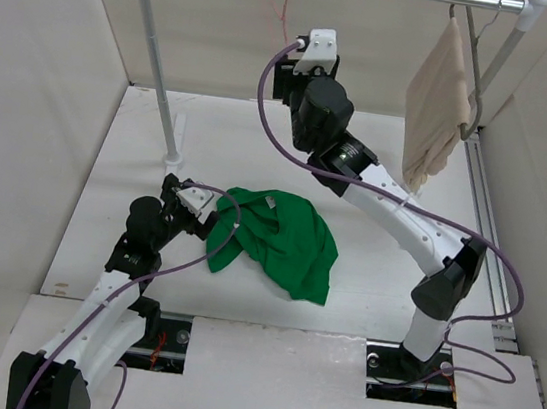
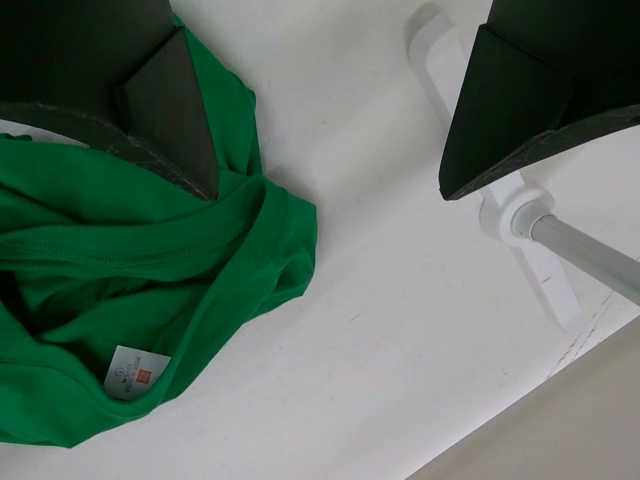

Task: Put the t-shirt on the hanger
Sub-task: Grab a hanger with the right arm

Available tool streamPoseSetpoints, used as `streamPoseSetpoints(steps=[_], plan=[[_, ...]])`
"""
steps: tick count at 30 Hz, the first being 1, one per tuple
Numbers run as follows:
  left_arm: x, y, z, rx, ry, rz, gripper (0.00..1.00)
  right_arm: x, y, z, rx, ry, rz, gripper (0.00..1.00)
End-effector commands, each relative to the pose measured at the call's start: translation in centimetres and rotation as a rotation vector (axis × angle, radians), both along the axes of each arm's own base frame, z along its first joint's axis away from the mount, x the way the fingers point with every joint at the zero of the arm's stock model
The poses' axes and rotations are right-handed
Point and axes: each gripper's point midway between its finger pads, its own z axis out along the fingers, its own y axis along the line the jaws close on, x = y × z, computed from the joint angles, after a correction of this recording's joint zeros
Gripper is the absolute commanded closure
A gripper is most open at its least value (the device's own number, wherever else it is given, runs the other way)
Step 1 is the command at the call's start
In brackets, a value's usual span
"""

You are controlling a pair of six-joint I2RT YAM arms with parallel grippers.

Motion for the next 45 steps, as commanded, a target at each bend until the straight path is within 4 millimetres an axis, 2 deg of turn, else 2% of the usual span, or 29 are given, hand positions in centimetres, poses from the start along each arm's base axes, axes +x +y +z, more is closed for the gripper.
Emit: streamPoseSetpoints(steps=[1, 4, 5, 7, 9, 10, 13, 14, 15, 16, 17, 20, 21, 22, 26, 31, 33, 35, 36, 37, 40, 42, 43, 45], plan=[[0.1, -0.4, 1.0, -0.026, -0.041, -0.01, 0.1, -1.2, -2.0, 3.3, 0.071, -0.055, 0.001, 0.37], [0.1, -0.4, 1.0, -0.026, -0.041, -0.01, 0.1, -1.1, -1.2, 3.2, 0.058, -0.062, 0.069, 0.47], [0.1, -0.4, 1.0, -0.026, -0.041, -0.01, 0.1, -0.2, -1.8, 2.8, 0.055, -0.06, 0.072, 0.51], [0.1, -0.4, 1.0, -0.026, -0.041, -0.01, 0.1, 0.2, -1.2, 2.6, 0.046, -0.065, 0.136, 0.57], [0.1, -0.4, 1.0, -0.026, -0.041, -0.01, 0.1, 1.0, -1.8, 2.7, 0.046, -0.072, 0.154, 0.62], [0.1, -0.4, 1.0, -0.026, -0.041, -0.01, 0.1, 1.1, -1.3, 2.9, 0.035, -0.081, 0.201, 0.68], [0.2, -0.2, 1.0, -0.024, -0.041, -0.001, 0.1, 2.2, -2.2, 3.1, 0.013, -0.097, 0.252, 0.72], [0.2, -0.2, 1.0, -0.024, -0.041, -0.001, 0.1, 1.9, -1.2, 3.2, -0.007, -0.112, 0.34, 0.77], [0.2, -0.2, 1.0, -0.024, -0.041, -0.001, 0.1, 2.9, -1.7, 2.7, -0.025, -0.11, 0.367, 0.79], [0.2, -0.2, 1.2, -0.026, -0.05, -0.001, 0.1, 3.1, -1.4, 3.3, -0.031, -0.132, 0.409, 0.79], [0.2, -0.2, 1.2, -0.026, -0.05, -0.001, 0.1, 2.6, -0.3, 3.5, -0.044, -0.147, 0.518, 0.85], [0.2, -0.2, 1.2, -0.026, -0.05, -0.001, 0.1, 3.8, -0.6, 3.5, -0.058, -0.162, 0.61, 0.89], [0.2, -0.2, 1.2, -0.026, -0.05, -0.001, 0.1, 3.3, -0.4, 3.9, -0.069, -0.179, 0.661, 0.99], [0.2, -0.2, 1.4, -0.028, -0.059, -0.001, 0.1, 3.7, -0.3, 3.2, -0.068, -0.164, 0.673, 1.0], [0.2, -0.2, 1.4, -0.028, -0.059, -0.001, 0.1, 3.3, -0.3, 3.6, -0.077, -0.177, 0.708, 1.0], [0.3, -0.3, 1.2, -0.026, -0.05, -0.001, 0.1, 2.0, 0.0, 5.1, -0.084, -0.214, 0.757, 1.0], [0.3, -0.3, 0.9, -0.024, -0.04, -0.001, 0.1, 0.7, -0.4, 6.6, -0.085, -0.246, 0.775, 1.0], [0.3, -0.3, 0.9, -0.024, -0.04, -0.001, 0.1, -0.5, 0.1, 7.2, -0.097, -0.268, 0.805, 1.0], [0.3, -0.4, 0.6, -0.024, -0.029, -0.011, 0.15, -1.3, 0.2, 7.9, -0.095, -0.283, 0.813, 1.0], [0.2, -0.6, 0.6, -0.026, -0.028, -0.02, 0.16, -1.6, 0.7, 7.4, -0.106, -0.28, 0.829, 1.0], [0.1, -1.3, 0.4, -0.032, -0.013, -0.062, 0.24, -2.4, 0.8, 7.6, -0.123, -0.294, 0.842, 1.0], [-0.1, -1.9, 0.3, -0.037, 0.003, -0.098, 0.26, -3.2, 1.6, 7.1, -0.142, -0.297, 0.889, 1.0], [0.0, -2.1, 0.1, -0.037, 0.024, -0.108, 0.26, -3.7, 1.5, 7.5, -0.143, -0.307, 0.898, 1.0], [0.2, -2.4, 0.5, -0.04, 0.03, -0.126, 0.26, -3.8, 1.8, 6.3, -0.17, -0.296, 0.917, 1.0]])
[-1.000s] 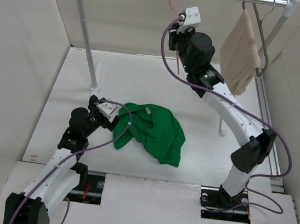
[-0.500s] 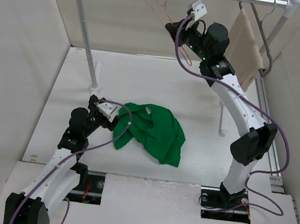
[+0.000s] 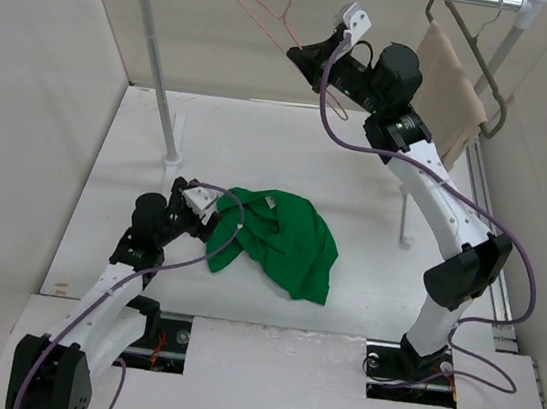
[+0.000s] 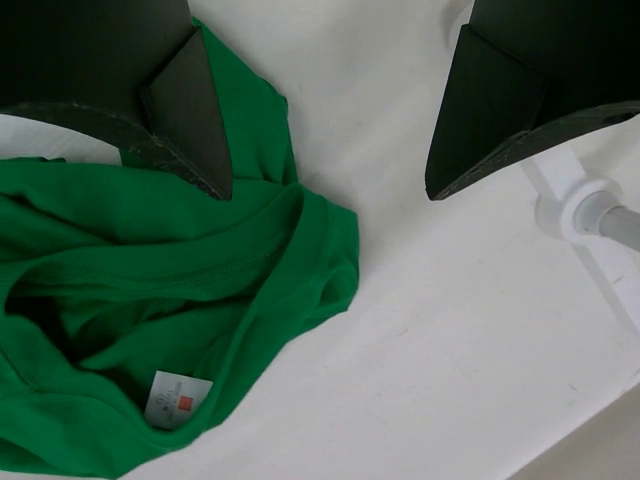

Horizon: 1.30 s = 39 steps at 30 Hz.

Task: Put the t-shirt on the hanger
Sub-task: Grab a hanger with the right arm, then place tshirt on hanger

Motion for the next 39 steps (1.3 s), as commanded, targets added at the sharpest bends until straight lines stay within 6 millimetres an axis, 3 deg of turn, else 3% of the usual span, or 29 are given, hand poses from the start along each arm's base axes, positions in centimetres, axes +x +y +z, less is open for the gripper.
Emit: streamPoseSetpoints(steps=[1, 3, 6, 8, 9, 17, 19, 22, 23, 25, 26, 27, 29, 30, 33, 36, 39], plan=[[0.4, -1.6, 2.8, -0.039, -0.044, -0.079, 0.26, -4.3, 0.6, 3.2, -0.001, -0.13, 0.105, 1.0], [0.4, -1.9, 2.3, -0.021, -0.026, -0.107, 0.26, -5.1, 0.8, 3.8, -0.006, -0.158, 0.119, 1.0], [1.0, -2.0, 2.1, -0.008, -0.007, -0.11, 0.26, -4.6, 1.2, 4.0, -0.014, -0.187, 0.121, 1.0], [1.5, -2.2, 2.8, -0.002, -0.02, -0.123, 0.26, -4.9, 1.7, 4.4, -0.014, -0.206, 0.136, 1.0], [1.6, -2.2, 1.7, 0.003, 0.022, -0.123, 0.26, -4.8, 1.7, 4.9, -0.012, -0.225, 0.133, 1.0], [3.5, -1.7, 0.0, 0.036, 0.13, -0.073, 0.21, -5.6, 1.9, 6.1, -0.016, -0.278, 0.168, 1.0], [3.7, -1.5, -0.6, 0.056, 0.176, -0.068, 0.21, -6.7, 2.2, 4.5, -0.051, -0.269, 0.252, 1.0], [3.7, -1.5, -0.9, 0.082, 0.226, -0.077, 0.22, -6.8, 1.4, 1.1, -0.099, -0.191, 0.275, 1.0], [2.9, -1.2, -2.2, 0.116, 0.271, -0.091, 0.22, -7.1, 0.4, -1.9, -0.132, -0.131, 0.266, 1.0], [2.9, -1.1, -2.5, 0.13, 0.285, -0.098, 0.22, -6.8, -0.7, -4.8, -0.162, -0.078, 0.194, 1.0], [2.8, -0.9, -3.4, 0.148, 0.311, -0.091, 0.2, -7.3, -1.8, -5.2, -0.173, -0.075, 0.169, 1.0], [3.4, -0.8, -3.2, 0.143, 0.311, -0.073, 0.2, -7.3, -2.1, -8.5, -0.206, -0.017, 0.163, 1.0], [4.6, -0.6, -2.9, 0.148, 0.314, -0.044, 0.19, -7.6, -2.8, -10.2, -0.222, 0.016, 0.156, 1.0], [4.8, -0.6, -3.8, 0.155, 0.354, -0.045, 0.19, -8.1, -3.3, -11.3, -0.23, 0.037, 0.149, 1.0], [5.3, -0.5, -5.3, 0.202, 0.414, -0.045, 0.2, -8.4, -4.9, -11.8, -0.232, 0.048, 0.104, 1.0], [6.0, 0.4, -6.3, 0.238, 0.425, 0.026, 0.2, -8.7, -5.9, -13.8, -0.244, 0.101, 0.092, 1.0], [7.1, 0.7, -6.5, 0.251, 0.411, 0.054, 0.27, -8.7, -7.7, -15.6, -0.263, 0.153, 0.058, 1.0]])
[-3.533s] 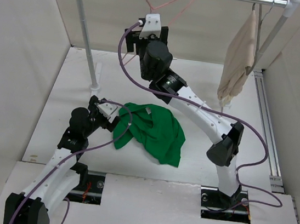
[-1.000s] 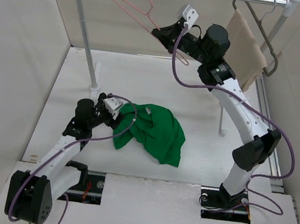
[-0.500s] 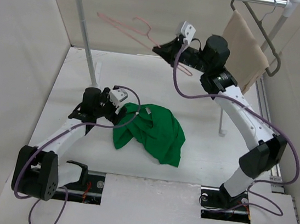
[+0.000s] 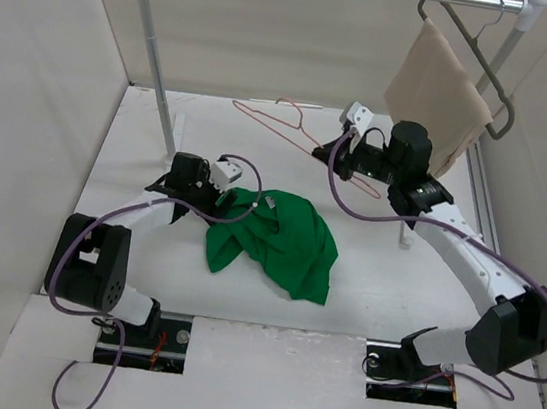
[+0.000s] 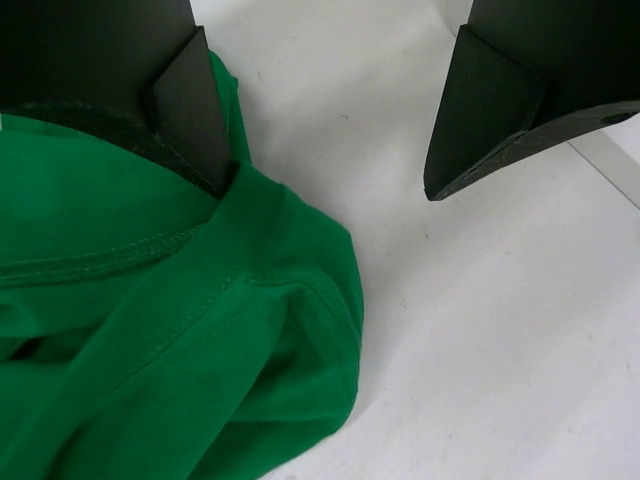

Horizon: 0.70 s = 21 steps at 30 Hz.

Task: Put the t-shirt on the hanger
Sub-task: Place tshirt on hanger

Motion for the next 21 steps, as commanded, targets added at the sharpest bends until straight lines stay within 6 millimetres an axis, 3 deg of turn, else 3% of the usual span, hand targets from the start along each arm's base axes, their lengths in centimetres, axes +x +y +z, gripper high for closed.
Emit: streamPoseSetpoints(steps=[1, 6, 10, 11, 13, 17, 18, 21], plan=[[2.2, 0.4, 1.6, 0.03, -0.064, 0.033, 0.28, -0.1, -2.2, 1.5, 0.015, -0.043, -0.047, 1.0], [2.1, -0.2, 0.6, 0.014, -0.034, 0.027, 0.29, -0.4, -3.8, 0.4, -0.001, -0.008, -0.078, 1.0], [2.4, -1.0, 1.0, -0.024, -0.04, 0.005, 0.55, -0.5, -5.1, -1.6, -0.069, 0.035, -0.107, 1.0], [2.9, -1.4, 1.8, -0.037, -0.057, -0.004, 0.76, -1.0, -5.4, -2.6, -0.1, 0.074, -0.103, 1.0], [2.6, -1.7, 2.2, -0.051, -0.028, -0.012, 1.0, -1.5, -6.0, -3.3, -0.157, 0.074, -0.098, 1.0], [3.2, -2.6, 5.6, -0.094, -0.007, -0.047, 1.0, -4.4, -7.4, -5.9, -0.293, 0.186, -0.053, 1.0], [4.2, -3.0, 7.7, -0.109, -0.038, -0.058, 1.0, -5.2, -7.8, -6.0, -0.308, 0.192, -0.046, 1.0], [3.6, -3.8, 9.5, -0.136, -0.007, -0.1, 1.0, -8.1, -8.0, -5.5, -0.318, 0.207, 0.015, 1.0]])
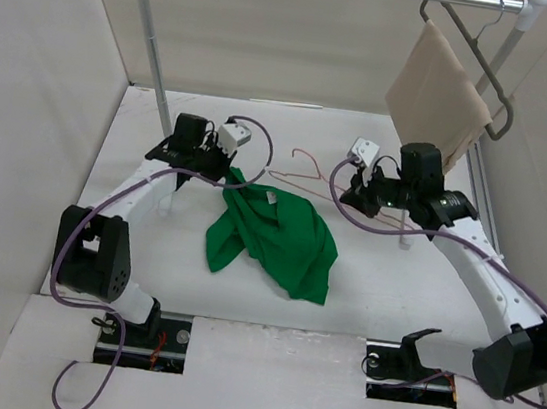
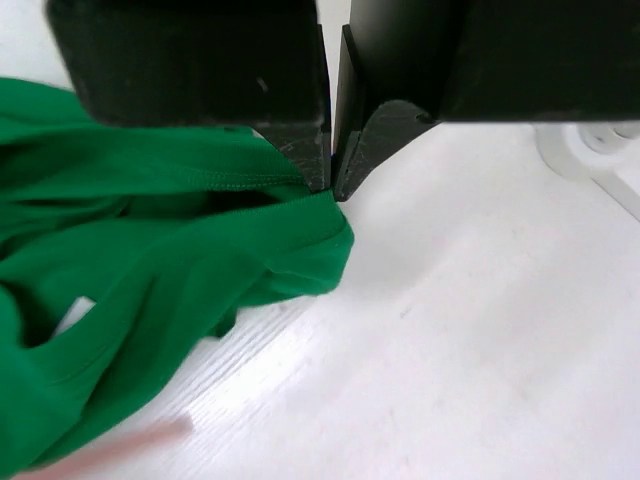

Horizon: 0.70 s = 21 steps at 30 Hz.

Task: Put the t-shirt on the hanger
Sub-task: Place tshirt on hanger

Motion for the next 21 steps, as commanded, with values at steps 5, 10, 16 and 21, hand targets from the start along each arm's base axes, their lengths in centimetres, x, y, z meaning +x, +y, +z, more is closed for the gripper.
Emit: streamPoseSetpoints(steps=[5, 10, 16, 21], plan=[[-0.9, -2.0, 4.1, -0.082, 0.059, -0.067, 1.0, -7.3, -0.2, 3.4, 0.034, -0.003, 0.159, 1.0], [-1.5, -2.9, 3.9, -0.073, 0.068, -0.091, 1.0, -9.1, 0.4, 3.2, 0.074, 0.018, 0.167, 1.0], [-1.7, -3.1, 4.6, -0.07, 0.047, -0.094, 1.0, -7.9, 2.1, 2.4, 0.113, -0.033, 0.156, 1.0], [-2.2, -3.4, 4.9, -0.077, 0.045, -0.099, 1.0, -6.3, 3.8, 0.8, 0.138, -0.074, 0.186, 1.0]])
